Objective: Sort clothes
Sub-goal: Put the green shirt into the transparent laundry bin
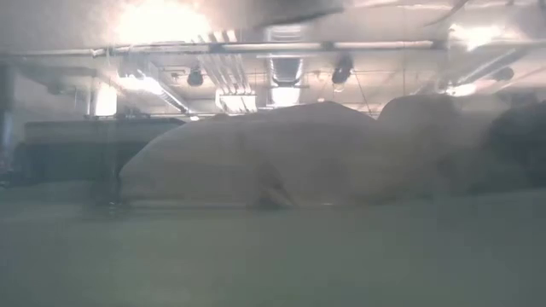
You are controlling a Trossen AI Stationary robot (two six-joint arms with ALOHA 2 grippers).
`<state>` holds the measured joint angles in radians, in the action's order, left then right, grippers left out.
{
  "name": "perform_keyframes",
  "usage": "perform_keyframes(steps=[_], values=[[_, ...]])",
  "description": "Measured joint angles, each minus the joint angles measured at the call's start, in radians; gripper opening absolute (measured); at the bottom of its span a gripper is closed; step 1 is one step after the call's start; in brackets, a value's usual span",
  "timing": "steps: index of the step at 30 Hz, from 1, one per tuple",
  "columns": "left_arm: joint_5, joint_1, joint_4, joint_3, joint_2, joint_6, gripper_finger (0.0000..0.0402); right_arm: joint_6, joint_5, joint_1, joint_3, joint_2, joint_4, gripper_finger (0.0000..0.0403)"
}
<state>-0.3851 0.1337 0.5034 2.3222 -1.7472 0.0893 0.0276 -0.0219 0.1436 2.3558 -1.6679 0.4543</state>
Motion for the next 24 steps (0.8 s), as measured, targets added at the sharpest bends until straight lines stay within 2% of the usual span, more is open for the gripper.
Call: perform_keyframes(steps=[2,5,10,17,20,24], values=[[-0.001,0.020,0.003,0.034,-0.010,-0.001,0.0000,-0.002,0.003,0.000,0.000,0.002,-0.001,0.0009],[0.001,0.036,-0.034,-0.015,0.022,0.026,0.0000,0.014,0.000,0.000,0.000,0.003,-0.007,0.0009],[0.053,0.032,0.149,-0.011,0.037,0.077,0.0000,0.080,-0.012,0.000,0.000,0.003,-0.066,0.0009],[0.315,0.034,0.499,-0.011,0.056,0.077,0.0000,0.289,-0.136,0.000,0.000,0.005,-0.120,0.0009],[0.393,0.033,0.608,-0.011,0.082,0.079,0.0000,0.393,-0.198,0.004,0.000,0.007,-0.166,0.0009],[0.457,0.033,0.701,-0.011,0.115,0.088,0.0000,0.477,-0.215,0.017,0.000,0.007,-0.297,0.0009]])
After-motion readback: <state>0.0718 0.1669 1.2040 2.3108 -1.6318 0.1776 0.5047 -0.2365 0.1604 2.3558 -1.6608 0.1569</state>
